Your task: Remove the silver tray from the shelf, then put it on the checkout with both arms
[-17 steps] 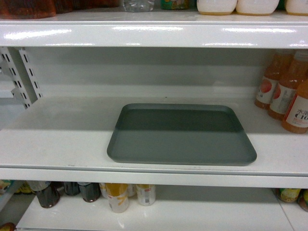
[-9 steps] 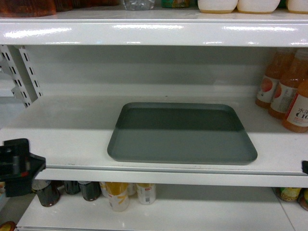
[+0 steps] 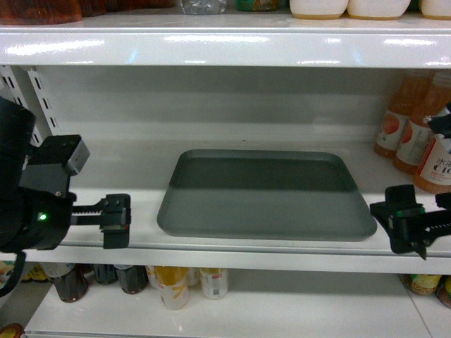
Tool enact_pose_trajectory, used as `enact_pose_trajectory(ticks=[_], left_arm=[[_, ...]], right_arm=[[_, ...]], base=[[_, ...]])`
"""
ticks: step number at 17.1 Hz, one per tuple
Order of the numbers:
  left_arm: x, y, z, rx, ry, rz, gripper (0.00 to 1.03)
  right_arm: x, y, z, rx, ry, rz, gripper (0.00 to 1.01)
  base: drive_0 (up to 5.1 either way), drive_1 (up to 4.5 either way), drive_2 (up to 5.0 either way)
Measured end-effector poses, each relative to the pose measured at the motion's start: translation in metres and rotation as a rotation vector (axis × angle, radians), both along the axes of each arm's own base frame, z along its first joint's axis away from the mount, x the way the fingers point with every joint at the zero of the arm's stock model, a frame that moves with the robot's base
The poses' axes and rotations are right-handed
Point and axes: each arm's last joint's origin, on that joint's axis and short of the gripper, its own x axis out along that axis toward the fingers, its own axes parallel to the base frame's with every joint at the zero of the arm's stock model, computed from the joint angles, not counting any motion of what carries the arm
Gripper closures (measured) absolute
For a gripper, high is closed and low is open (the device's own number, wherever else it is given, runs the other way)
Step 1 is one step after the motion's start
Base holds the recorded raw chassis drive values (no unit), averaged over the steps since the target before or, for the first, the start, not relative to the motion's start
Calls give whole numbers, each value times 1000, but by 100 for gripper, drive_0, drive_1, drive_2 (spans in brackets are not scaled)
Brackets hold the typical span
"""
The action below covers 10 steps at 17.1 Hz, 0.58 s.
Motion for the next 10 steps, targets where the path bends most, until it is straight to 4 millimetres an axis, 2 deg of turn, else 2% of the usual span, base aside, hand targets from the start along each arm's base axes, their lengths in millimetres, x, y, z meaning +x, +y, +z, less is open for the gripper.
enact_pose_trajectory(ticks=[6,10], left_arm=[[14,-4,-3,7,3,2,5],[48,-15,-12,-3,21,1,5]], right_arm=[[17,2,-5,-4,0,-19,3],[60,9,-20,-21,27,-53,3]], base=[[0,0,0],[0,0,0]])
